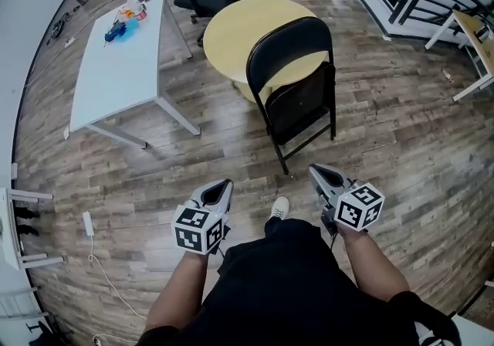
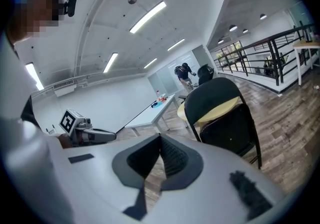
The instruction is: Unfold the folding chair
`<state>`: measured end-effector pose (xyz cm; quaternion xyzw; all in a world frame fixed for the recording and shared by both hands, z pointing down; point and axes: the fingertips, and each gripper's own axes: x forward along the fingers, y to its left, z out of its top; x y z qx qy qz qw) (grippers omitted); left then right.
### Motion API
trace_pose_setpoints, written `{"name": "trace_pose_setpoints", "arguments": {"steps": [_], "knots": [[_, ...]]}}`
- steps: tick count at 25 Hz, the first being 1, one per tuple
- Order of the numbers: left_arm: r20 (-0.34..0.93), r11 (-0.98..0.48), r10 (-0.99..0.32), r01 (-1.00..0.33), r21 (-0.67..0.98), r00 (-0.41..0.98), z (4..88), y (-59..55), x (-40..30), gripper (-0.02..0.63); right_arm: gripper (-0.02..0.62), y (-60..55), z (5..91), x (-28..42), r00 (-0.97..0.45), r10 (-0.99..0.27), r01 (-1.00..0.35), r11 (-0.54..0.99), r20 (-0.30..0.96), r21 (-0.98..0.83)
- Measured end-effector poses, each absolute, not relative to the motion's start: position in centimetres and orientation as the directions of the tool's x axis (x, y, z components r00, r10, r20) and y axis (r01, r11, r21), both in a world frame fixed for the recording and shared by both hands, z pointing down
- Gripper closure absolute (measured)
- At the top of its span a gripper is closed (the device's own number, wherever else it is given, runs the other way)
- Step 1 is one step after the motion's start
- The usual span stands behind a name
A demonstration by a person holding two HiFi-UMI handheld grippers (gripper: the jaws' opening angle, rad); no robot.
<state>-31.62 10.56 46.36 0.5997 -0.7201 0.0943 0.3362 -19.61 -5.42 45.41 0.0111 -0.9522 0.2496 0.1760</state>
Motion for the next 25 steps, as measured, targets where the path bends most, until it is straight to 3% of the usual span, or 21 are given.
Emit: {"name": "trace_pose_setpoints", "arguments": {"steps": [17, 25], "knots": [[0.547, 0.184, -0.837, -0.957, 0.222, -0.034, 46.0, 0.4, -36.6, 0.598, 0.600, -13.0, 45.0, -21.0, -0.944, -0.024, -0.175, 0.881, 0.328, -0.440], [0.530, 0.084, -0.847, -0.969, 0.231, 0.053, 45.7, -3.8, -39.4, 0.598, 0.600, -14.3, 43.7, -21.7, -0.940, -0.121, -0.255, 0.870, 0.318, -0.423]]}}
